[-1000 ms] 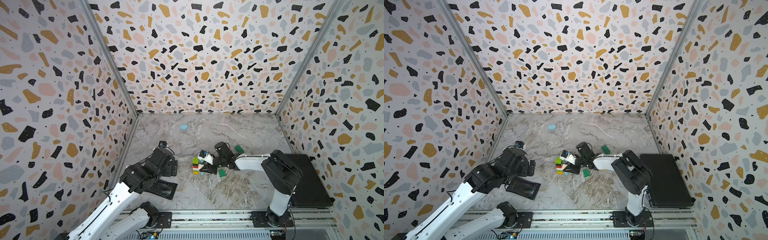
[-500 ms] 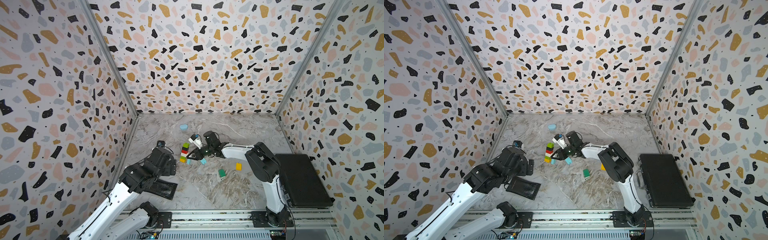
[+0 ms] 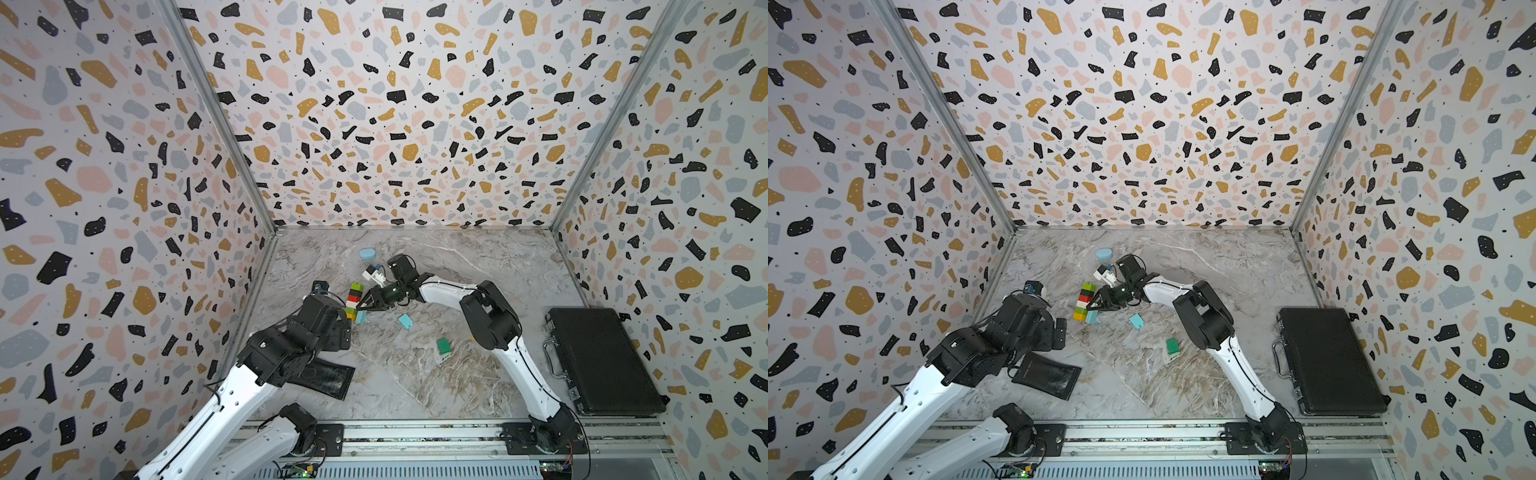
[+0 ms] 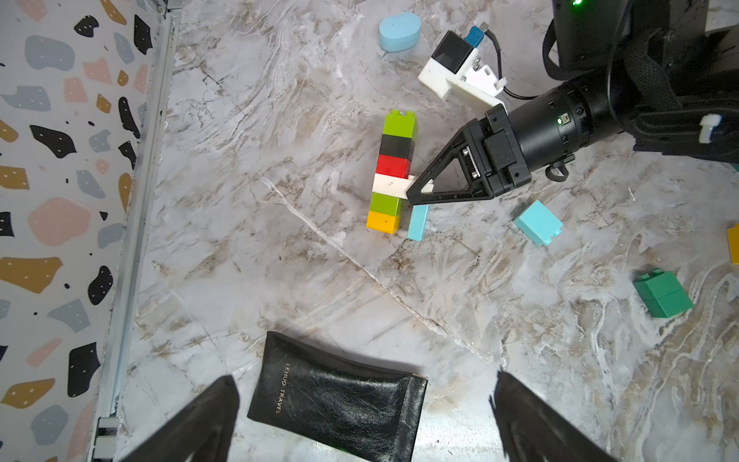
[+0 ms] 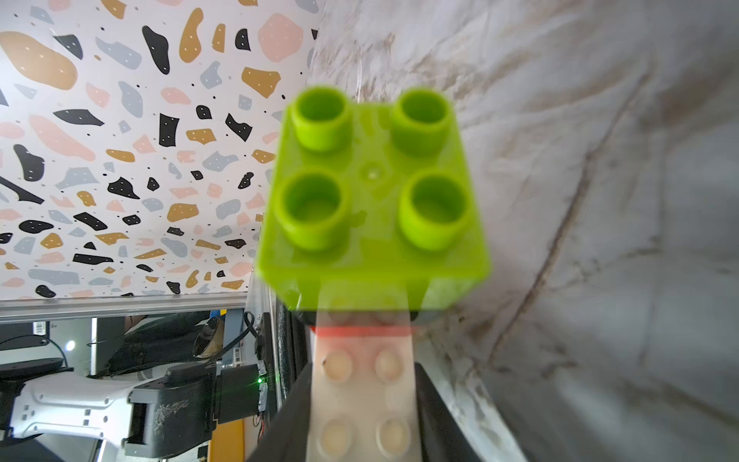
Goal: Assemble the letter h with lego
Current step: Place the lego brick at the center of the board, then pick up the lego brick from the center of the board.
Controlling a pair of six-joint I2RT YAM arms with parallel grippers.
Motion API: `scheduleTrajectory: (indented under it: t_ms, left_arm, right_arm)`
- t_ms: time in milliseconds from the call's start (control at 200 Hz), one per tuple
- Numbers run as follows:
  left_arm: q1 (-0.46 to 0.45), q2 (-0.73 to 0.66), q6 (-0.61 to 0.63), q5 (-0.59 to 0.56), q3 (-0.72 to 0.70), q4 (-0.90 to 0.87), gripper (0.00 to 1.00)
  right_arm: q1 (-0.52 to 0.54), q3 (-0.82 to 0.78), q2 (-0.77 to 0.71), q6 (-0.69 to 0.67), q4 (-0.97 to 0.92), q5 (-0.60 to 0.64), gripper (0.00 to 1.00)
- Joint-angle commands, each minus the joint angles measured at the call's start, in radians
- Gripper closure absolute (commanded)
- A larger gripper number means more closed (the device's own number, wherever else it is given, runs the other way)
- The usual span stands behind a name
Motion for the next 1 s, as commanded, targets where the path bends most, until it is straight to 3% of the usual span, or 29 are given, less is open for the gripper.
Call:
scheduleTrajectory:
  t_ms: [0, 220, 501, 716, 906, 991]
  left_arm:
    - [0.006, -0.012, -0.001, -0.008, -0.005, 0.003, 0.01]
    - [0.006, -0.012, 0.0, 0.001, -0.005, 0.005, 0.01]
    - [0.007, -0.014, 0.003, 0.01, -0.007, 0.008, 0.01]
    - [0.008, -0.018, 0.005, 0.015, -0.009, 0.011, 0.01]
    - [0.009, -0.019, 0.01, 0.03, -0.011, 0.015, 0.01]
    - [0.008, -0.019, 0.011, 0.042, -0.014, 0.019, 0.01]
  right_arm:
    - [-0.001, 0.077, 0.02, -0.003, -0.122, -0.024, 0.56]
    - [-0.009, 0.174, 0.066, -0.098, -0.295, 0.032, 0.43]
    - [-0.034, 0.092, -0.041, -0.181, -0.361, 0.222, 0.26]
    - [-0.041, -0.123, -0.262, -0.217, -0.27, 0.48, 0.2]
    - [-0.049, -0.616, -0.647, -0.216, 0.097, 0.743, 0.16]
    - [-0.066, -0.781, -0.794, -0.23, 0.099, 0.908, 0.15]
